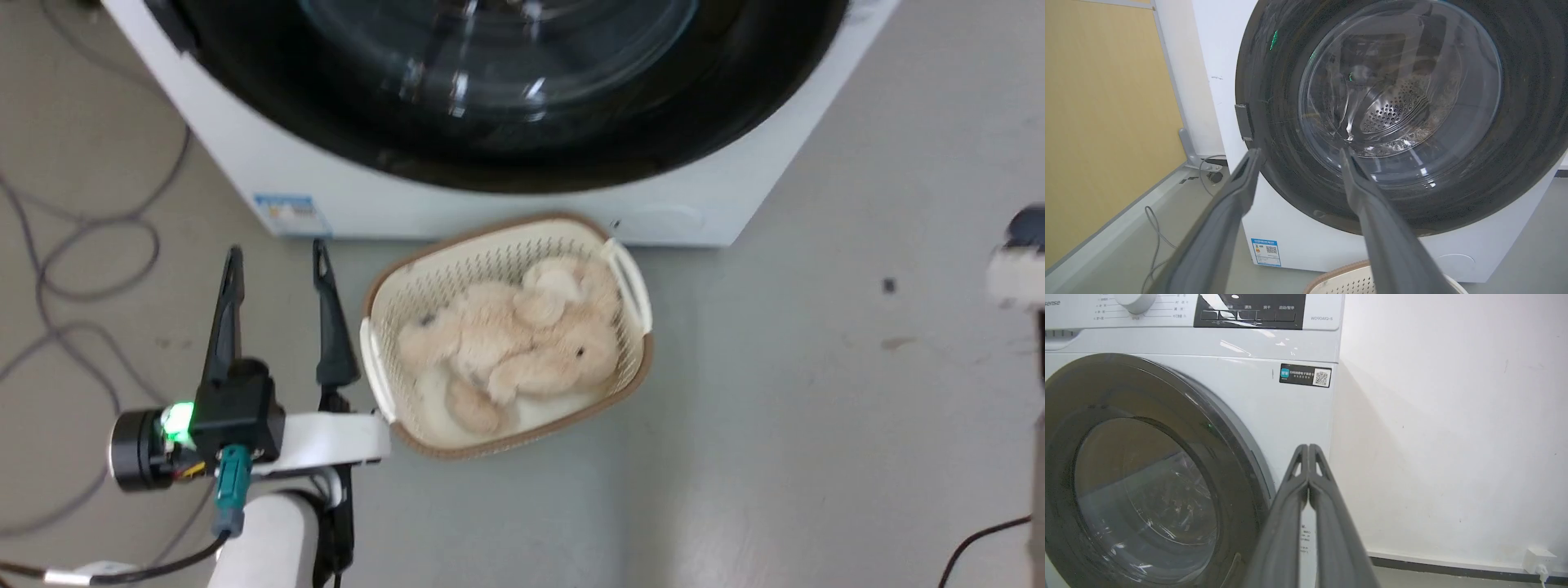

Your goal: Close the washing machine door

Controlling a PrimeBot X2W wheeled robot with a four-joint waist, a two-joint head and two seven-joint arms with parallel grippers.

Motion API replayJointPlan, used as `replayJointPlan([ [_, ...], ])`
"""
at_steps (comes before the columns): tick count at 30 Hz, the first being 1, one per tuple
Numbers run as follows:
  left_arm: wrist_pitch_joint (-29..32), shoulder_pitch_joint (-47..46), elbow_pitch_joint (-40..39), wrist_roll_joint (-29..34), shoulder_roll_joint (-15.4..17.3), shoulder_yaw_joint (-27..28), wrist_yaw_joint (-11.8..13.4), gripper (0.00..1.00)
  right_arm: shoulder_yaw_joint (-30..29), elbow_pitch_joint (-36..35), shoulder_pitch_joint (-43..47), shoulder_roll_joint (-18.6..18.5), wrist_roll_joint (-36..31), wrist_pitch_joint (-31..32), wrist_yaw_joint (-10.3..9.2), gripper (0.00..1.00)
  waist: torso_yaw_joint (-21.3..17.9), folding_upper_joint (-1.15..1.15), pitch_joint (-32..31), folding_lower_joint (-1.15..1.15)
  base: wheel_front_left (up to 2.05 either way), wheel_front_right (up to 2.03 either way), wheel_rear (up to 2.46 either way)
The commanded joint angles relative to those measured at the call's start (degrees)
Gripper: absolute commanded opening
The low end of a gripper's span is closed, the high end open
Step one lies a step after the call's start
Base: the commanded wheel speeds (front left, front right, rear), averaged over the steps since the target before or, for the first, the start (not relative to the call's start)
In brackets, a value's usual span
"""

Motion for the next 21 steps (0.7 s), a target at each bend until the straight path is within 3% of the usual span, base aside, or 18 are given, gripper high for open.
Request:
replayJointPlan([
  [1,-0.25,1.04,0.20,-0.12,0.37,0.44,-0.25,1.00,-0.03,-0.67,2.11,0.92,-0.47,-0.09,-0.05,0.00,-2.17,0.00,-3.42,0.00,0.00,0.00,0.00],
  [13,-0.25,8.87,1.02,0.17,0.78,1.67,-2.00,1.00,4.42,0.28,19.41,5.84,0.48,-0.09,-0.05,0.00,-4.48,0.00,-12.04,0.00,0.00,0.00,0.00],
  [14,-0.25,9.36,1.00,0.17,0.79,1.72,-2.20,1.00,4.76,0.97,20.42,6.21,1.23,-0.09,-0.05,0.10,-4.53,0.00,-12.50,0.00,0.00,0.00,0.00],
  [15,-0.25,9.86,1.00,0.13,0.79,1.80,-2.38,1.00,5.13,1.74,21.43,6.55,1.90,-0.09,-0.05,0.48,-4.58,0.00,-12.97,0.00,0.00,0.00,0.00],
  [16,-0.25,10.37,1.01,0.03,0.77,1.87,-2.60,1.00,5.45,2.37,22.33,6.80,2.15,-0.09,-0.05,1.00,-4.61,0.00,-13.43,0.00,0.00,0.00,0.00],
  [21,-0.25,12.77,1.78,-1.10,0.46,1.98,-4.55,1.00,6.47,2.96,26.59,7.83,1.72,-0.09,-0.05,1.00,-4.25,0.00,-15.59,0.00,0.00,0.00,0.00],
])
